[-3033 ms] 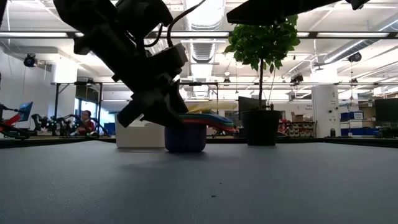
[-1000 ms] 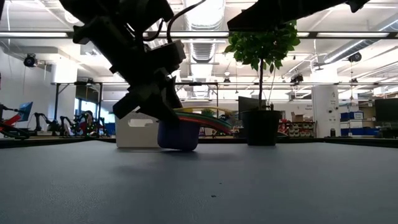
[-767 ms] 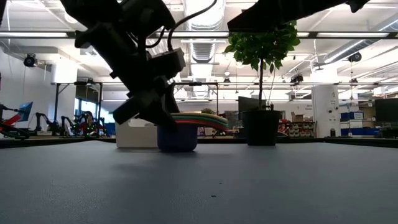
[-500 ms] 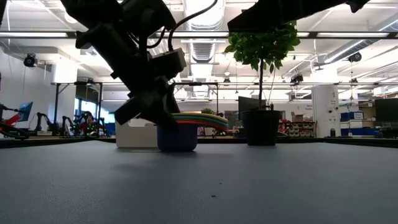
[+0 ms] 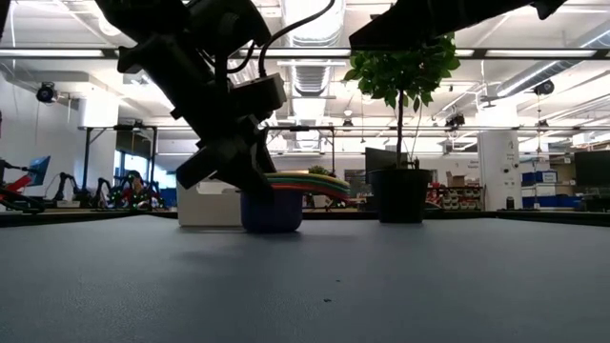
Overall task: Nest measuring cups in basket
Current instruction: Put the nested measuring cups into the white bin
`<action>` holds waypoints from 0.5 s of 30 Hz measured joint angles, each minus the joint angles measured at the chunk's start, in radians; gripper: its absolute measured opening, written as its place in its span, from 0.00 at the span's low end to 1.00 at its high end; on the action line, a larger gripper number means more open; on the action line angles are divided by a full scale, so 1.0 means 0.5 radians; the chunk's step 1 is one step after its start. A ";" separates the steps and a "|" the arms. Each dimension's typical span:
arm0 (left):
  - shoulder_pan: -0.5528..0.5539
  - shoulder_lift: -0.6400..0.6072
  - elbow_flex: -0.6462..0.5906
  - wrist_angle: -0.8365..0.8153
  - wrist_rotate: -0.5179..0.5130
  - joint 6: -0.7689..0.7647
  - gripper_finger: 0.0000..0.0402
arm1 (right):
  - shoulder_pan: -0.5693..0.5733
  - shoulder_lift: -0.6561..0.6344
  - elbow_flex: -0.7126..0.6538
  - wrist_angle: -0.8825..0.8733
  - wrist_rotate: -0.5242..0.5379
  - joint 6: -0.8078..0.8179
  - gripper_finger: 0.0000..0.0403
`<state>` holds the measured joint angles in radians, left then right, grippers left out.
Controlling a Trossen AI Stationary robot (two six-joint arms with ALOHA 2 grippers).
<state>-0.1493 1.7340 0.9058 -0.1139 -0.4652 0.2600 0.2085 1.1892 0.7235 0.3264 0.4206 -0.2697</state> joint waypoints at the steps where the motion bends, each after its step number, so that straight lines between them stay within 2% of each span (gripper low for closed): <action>1: 0.000 -0.003 0.000 -0.001 0.002 0.000 0.25 | 0.000 0.000 0.000 0.000 0.001 0.000 0.55; 15: -0.014 -0.107 0.009 -0.019 0.059 0.014 0.25 | 0.000 0.000 0.000 -0.008 0.001 -0.001 0.55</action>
<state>-0.1563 1.6805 0.9104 -0.1233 -0.4356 0.2669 0.2085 1.1892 0.7235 0.3222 0.4210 -0.2703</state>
